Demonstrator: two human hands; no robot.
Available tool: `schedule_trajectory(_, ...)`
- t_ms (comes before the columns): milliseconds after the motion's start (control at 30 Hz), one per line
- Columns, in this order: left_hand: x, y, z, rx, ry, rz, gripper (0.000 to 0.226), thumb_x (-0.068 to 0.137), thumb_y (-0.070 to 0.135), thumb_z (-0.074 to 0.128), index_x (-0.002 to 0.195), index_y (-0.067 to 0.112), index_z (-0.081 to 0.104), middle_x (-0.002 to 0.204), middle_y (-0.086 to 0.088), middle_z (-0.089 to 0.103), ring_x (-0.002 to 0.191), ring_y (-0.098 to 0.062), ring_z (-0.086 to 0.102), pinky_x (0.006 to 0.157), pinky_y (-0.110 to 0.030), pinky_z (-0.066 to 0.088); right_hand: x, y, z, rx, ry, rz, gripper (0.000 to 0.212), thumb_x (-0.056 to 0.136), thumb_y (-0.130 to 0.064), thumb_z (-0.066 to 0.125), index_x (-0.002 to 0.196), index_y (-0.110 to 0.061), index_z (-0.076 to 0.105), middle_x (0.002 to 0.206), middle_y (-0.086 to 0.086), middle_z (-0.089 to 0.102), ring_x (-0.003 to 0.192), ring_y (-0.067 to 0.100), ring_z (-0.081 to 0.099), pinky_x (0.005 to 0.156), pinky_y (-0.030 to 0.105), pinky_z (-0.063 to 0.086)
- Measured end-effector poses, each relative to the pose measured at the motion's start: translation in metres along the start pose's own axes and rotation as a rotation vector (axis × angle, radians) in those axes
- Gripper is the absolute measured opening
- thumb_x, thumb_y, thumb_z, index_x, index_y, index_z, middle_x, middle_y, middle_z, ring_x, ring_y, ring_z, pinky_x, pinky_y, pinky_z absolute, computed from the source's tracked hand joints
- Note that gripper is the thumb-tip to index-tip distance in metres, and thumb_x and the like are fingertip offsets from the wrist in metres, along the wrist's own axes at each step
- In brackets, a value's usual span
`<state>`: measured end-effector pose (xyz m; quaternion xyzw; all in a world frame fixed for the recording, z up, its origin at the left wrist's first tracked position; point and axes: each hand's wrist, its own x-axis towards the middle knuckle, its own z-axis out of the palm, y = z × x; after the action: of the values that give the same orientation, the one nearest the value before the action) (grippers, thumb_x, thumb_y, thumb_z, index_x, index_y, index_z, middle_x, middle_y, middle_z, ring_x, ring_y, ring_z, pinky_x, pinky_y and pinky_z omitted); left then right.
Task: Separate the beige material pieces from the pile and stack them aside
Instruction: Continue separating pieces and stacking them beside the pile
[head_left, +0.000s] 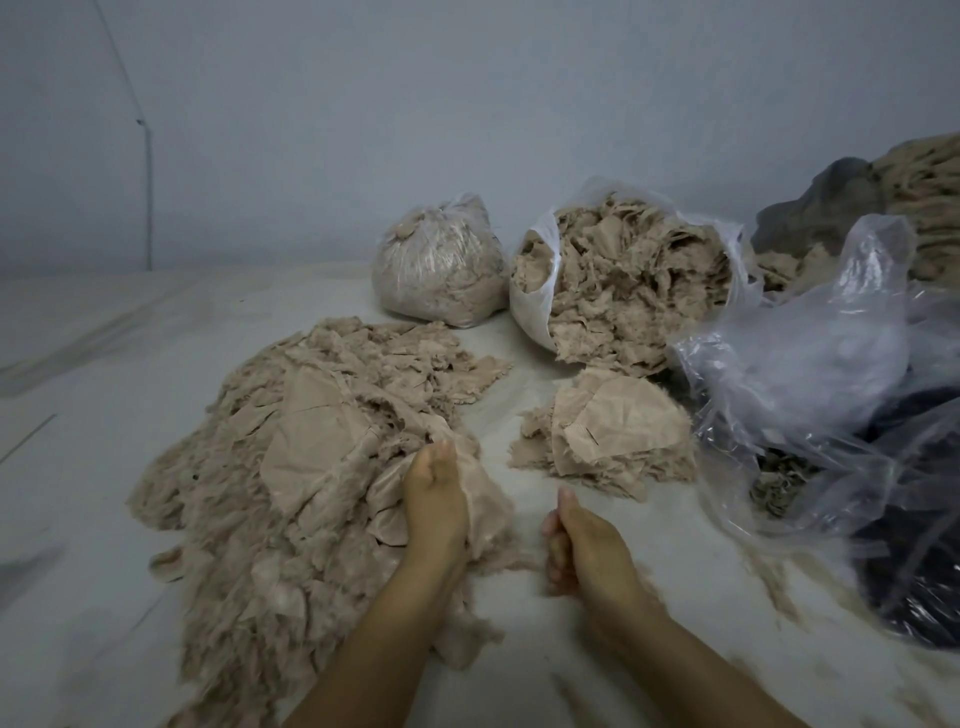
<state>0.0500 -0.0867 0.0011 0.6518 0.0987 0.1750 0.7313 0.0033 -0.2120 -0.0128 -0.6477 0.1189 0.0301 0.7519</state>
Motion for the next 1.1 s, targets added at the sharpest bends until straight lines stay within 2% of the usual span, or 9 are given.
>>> schedule_trajectory(133,-0.014,0.0,0.011,-0.036,-0.143,-0.055,0.029,0.098,0.031,0.047,0.096,0.006,0.062,0.089,-0.014,0.069,0.083,-0.024,0.067,0.071,-0.032,0.054,0.0,-0.004,0.018,0.135,-0.153,0.096,0.057,0.093,-0.051,0.046,0.098,0.001,0.068,0.09,0.021,0.071,0.082,0.033,0.069,0.077,0.041,0.057)
schedule_trajectory(267,-0.023,-0.004,0.014,0.057,-0.232,-0.031,0.022,0.083,0.026,0.07,0.093,0.01,0.058,0.078,-0.005,0.068,0.069,-0.017,0.067,0.058,-0.024,0.054,0.008,-0.007,0.027,0.331,0.098,0.005,0.03,0.091,-0.022,0.06,0.098,0.007,0.061,0.085,0.023,0.069,0.069,0.026,0.067,0.057,0.031,0.055)
schedule_trajectory(400,-0.013,-0.009,0.004,0.16,-0.145,0.048,0.022,0.094,0.026,0.055,0.079,0.012,0.061,0.067,-0.004,0.064,0.058,-0.015,0.059,0.052,-0.028,0.046,0.012,-0.009,0.017,0.293,0.214,-0.122,0.013,0.091,-0.016,0.063,0.094,-0.004,0.058,0.079,0.011,0.065,0.057,0.011,0.064,0.046,0.024,0.051)
schedule_trajectory(500,-0.015,-0.013,0.002,0.163,-0.162,0.044,0.032,0.1,0.028,0.043,0.082,0.013,0.065,0.068,-0.006,0.066,0.06,-0.018,0.06,0.054,-0.029,0.046,0.013,-0.012,0.013,0.21,0.268,-0.187,0.01,0.089,-0.015,0.065,0.091,-0.009,0.057,0.084,0.009,0.063,0.066,0.012,0.062,0.054,0.026,0.051)
schedule_trajectory(633,-0.013,-0.015,0.003,0.161,-0.175,-0.051,0.042,0.101,0.037,0.035,0.096,0.01,0.068,0.085,-0.004,0.071,0.076,-0.016,0.066,0.056,-0.013,0.048,0.016,-0.015,0.004,0.062,0.247,-0.341,0.013,0.089,-0.012,0.064,0.095,-0.022,0.059,0.085,-0.002,0.066,0.073,0.011,0.062,0.068,0.029,0.052)
schedule_trajectory(733,-0.014,-0.01,0.007,0.109,-0.324,-0.187,0.045,0.09,0.054,0.05,0.1,0.013,0.065,0.079,-0.001,0.067,0.061,-0.009,0.061,0.052,-0.02,0.049,0.017,-0.019,0.001,-0.071,0.177,-0.458,0.016,0.089,-0.008,0.064,0.09,-0.024,0.067,0.089,-0.012,0.07,0.084,0.0,0.063,0.076,0.014,0.049)
schedule_trajectory(800,-0.013,-0.008,0.009,0.175,-0.265,-0.124,0.033,0.085,0.042,0.064,0.089,0.009,0.062,0.072,-0.002,0.063,0.053,-0.006,0.057,0.048,-0.018,0.045,0.02,-0.022,-0.001,-0.105,0.169,-0.483,0.02,0.088,-0.005,0.064,0.085,-0.023,0.071,0.085,-0.017,0.071,0.083,-0.004,0.063,0.076,0.009,0.047)
schedule_trajectory(900,-0.005,-0.01,0.007,0.182,-0.153,0.004,0.034,0.095,0.028,0.054,0.073,0.002,0.057,0.068,-0.009,0.056,0.063,-0.02,0.052,0.06,-0.031,0.041,0.028,-0.025,-0.007,-0.028,0.209,-0.432,0.022,0.087,-0.005,0.065,0.084,-0.025,0.073,0.08,-0.018,0.073,0.077,-0.006,0.064,0.072,0.009,0.049)
schedule_trajectory(1100,0.003,-0.012,0.003,0.278,-0.158,0.034,0.053,0.094,0.043,0.049,0.074,-0.005,0.056,0.065,-0.015,0.056,0.06,-0.023,0.051,0.06,-0.042,0.044,0.038,-0.028,-0.011,0.021,0.222,-0.446,0.023,0.085,-0.006,0.068,0.084,-0.028,0.074,0.08,-0.021,0.072,0.078,-0.009,0.065,0.068,0.006,0.048)
